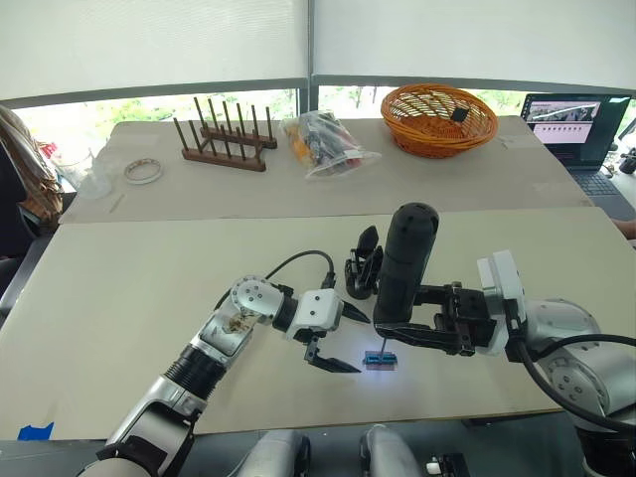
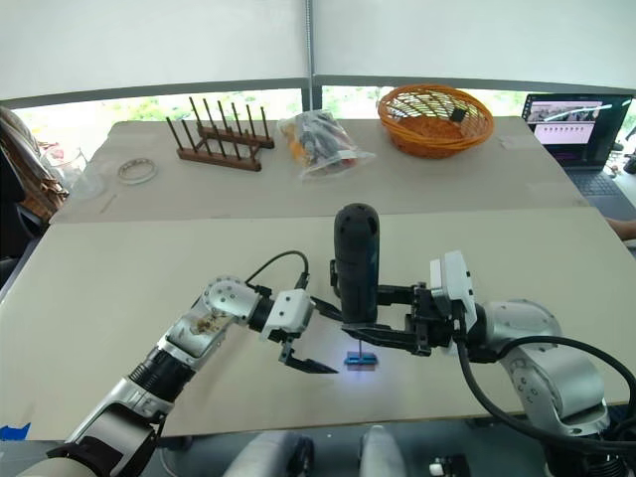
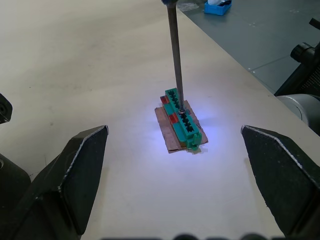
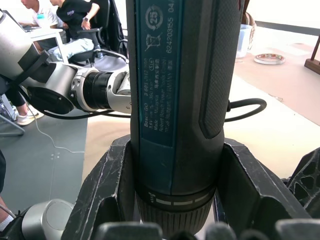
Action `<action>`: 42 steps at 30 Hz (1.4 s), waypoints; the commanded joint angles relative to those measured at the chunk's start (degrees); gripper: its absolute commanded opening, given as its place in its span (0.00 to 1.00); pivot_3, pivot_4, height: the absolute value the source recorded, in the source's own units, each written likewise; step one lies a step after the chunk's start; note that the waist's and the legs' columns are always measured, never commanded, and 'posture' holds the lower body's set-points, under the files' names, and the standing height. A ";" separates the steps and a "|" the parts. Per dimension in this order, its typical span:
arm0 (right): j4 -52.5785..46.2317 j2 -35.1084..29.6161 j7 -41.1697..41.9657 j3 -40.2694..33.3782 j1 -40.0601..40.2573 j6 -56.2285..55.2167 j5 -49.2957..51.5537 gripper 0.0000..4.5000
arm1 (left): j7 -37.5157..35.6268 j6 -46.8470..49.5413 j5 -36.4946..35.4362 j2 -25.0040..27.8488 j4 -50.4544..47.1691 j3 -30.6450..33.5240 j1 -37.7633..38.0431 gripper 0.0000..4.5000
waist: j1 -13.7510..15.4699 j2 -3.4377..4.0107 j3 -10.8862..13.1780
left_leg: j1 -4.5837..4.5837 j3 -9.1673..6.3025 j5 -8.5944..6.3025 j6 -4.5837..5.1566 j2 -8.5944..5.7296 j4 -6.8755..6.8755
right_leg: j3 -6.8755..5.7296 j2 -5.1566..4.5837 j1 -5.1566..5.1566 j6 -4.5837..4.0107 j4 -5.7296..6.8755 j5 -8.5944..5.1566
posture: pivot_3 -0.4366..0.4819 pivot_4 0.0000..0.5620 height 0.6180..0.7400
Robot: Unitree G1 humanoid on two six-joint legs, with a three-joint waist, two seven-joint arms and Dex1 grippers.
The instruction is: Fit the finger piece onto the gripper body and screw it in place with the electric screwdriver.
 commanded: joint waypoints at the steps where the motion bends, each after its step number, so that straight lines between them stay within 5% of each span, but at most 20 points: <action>1: -0.82 -0.55 0.37 -1.89 -0.01 -1.61 0.66 0.42 | 0.00 -1.32 -0.67 -0.42 -0.19 0.31 -0.82 1.00 | 0.00 0.00 0.00 | 0.00 0.00 0.00 0.00 0.00 0.00 | 0.00 0.00 0.00 0.00 0.00 0.00 | 0.48 0.27 1.00; 22: -7.90 -3.80 -6.52 -4.92 -6.09 6.03 11.05 0.42 | 1.10 3.68 -4.07 2.45 -2.22 3.99 0.64 1.00 | -0.02 0.00 0.00 | 0.00 0.00 0.00 0.01 0.00 0.00 | 0.02 -0.03 -0.02 0.00 -0.01 0.00 | 0.48 0.27 1.00; 42: -4.61 -4.51 -6.84 -4.31 -11.23 6.00 10.09 0.42 | 28.92 7.07 5.07 -11.11 14.33 7.84 -5.26 1.00 | 0.58 -0.02 0.01 | -0.01 0.03 -0.01 0.02 -0.02 0.02 | -0.06 -0.03 0.00 0.02 0.01 0.01 | 0.48 0.27 1.00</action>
